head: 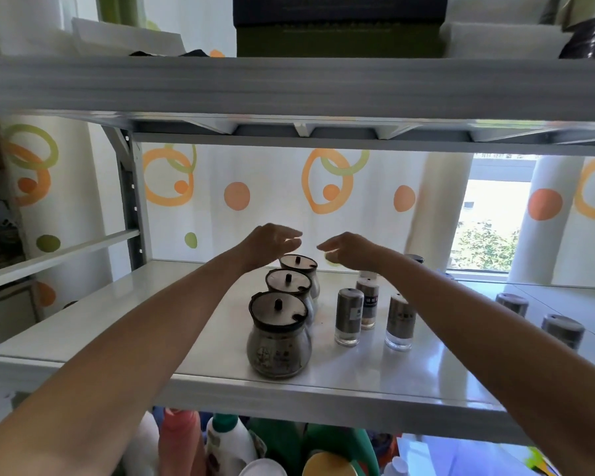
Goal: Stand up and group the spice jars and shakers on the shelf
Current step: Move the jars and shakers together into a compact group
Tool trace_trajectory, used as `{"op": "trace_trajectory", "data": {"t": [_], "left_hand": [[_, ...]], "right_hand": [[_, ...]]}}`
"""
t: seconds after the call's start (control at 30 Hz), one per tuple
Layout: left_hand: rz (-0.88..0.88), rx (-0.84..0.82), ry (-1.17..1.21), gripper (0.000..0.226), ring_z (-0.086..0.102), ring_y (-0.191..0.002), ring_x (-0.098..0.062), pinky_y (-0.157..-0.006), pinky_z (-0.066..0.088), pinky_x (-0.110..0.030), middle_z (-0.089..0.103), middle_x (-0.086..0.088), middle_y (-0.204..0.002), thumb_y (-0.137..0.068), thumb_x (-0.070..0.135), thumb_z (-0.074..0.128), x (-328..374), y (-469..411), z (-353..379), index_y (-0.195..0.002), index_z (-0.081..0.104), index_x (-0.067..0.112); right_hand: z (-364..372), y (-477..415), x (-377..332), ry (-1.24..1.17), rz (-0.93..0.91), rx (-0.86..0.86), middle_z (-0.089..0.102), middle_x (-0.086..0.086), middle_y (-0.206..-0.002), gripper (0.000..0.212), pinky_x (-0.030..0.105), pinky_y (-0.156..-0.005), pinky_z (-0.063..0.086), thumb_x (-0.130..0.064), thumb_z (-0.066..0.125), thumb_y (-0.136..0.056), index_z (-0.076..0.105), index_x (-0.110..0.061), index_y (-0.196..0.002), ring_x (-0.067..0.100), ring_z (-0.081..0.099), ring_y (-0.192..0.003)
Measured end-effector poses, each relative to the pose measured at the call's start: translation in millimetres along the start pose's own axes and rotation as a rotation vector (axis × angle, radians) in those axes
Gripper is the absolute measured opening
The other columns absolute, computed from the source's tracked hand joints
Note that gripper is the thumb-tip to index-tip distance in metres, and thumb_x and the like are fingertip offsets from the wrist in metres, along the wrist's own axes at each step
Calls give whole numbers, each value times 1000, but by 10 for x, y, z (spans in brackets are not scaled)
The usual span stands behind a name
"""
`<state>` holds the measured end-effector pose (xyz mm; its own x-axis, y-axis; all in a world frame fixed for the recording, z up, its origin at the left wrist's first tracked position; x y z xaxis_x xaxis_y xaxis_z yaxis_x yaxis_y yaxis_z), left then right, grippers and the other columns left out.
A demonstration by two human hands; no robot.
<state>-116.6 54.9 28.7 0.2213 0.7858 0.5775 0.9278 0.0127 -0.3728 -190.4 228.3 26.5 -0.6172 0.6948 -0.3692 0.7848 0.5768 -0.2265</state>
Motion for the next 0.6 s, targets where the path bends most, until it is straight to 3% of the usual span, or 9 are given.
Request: {"op": "trace_trajectory", "data": {"t": [0.1,0.2,0.3,0.4,0.53,0.6], "left_hand": [[93,-1,-2,30,64,-104,-16,-87,44,-20,71,-8,-112,-85,19,66,301,99,49,-114,68,13],[138,-138,-58,27,66,-99,-18,-87,49,-26,72,-7,-105,-80,18,72,568,235,185,-107,71,12],[118,-194,-222,27,64,-97,-17,-87,50,-33,71,-1,-104,-77,28,75,755,334,351,-101,72,16],[87,-122,-449,32,61,-100,-17,-82,47,-31,66,3,-109,-76,41,72,842,374,503,-100,68,21],[63,-116,-545,39,60,-105,-21,-77,43,-29,64,-1,-113,-78,37,71,884,413,643,-113,64,20],[59,-128,-540,36,62,-103,-24,-79,49,-32,66,-4,-110,-77,32,72,876,427,699,-111,66,19]], "right_hand": [[-133,241,55,-66,-43,141,66,8,-119,28,18,-85,38,-16,57,-90,65,-8,-116,17,61,-103],[-213,544,139,-144,-29,229,71,7,-104,21,25,-80,45,-15,61,-87,70,-10,-106,12,59,-84],[-195,837,179,-125,-56,264,70,5,-97,19,24,-78,45,-11,61,-86,72,-11,-101,12,60,-82],[-85,1060,202,-118,-80,452,71,5,-100,22,31,-80,52,-5,59,-83,72,-12,-100,18,64,-83],[225,1228,158,-297,-12,567,70,7,-99,26,20,-71,51,1,57,-83,69,-8,-104,16,62,-79],[433,1267,128,-373,70,566,70,7,-100,28,30,-79,53,-4,60,-83,66,-11,-109,18,65,-86]]}}
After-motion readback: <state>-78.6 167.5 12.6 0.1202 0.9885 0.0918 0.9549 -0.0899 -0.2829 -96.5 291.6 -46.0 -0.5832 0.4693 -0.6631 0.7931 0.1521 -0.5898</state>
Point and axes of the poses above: each hand's wrist, its own y-axis away from the middle knuckle, its own z-axis out of the palm, x = y × z, the point moved 1 cm from there along -y, towards the middle knuckle
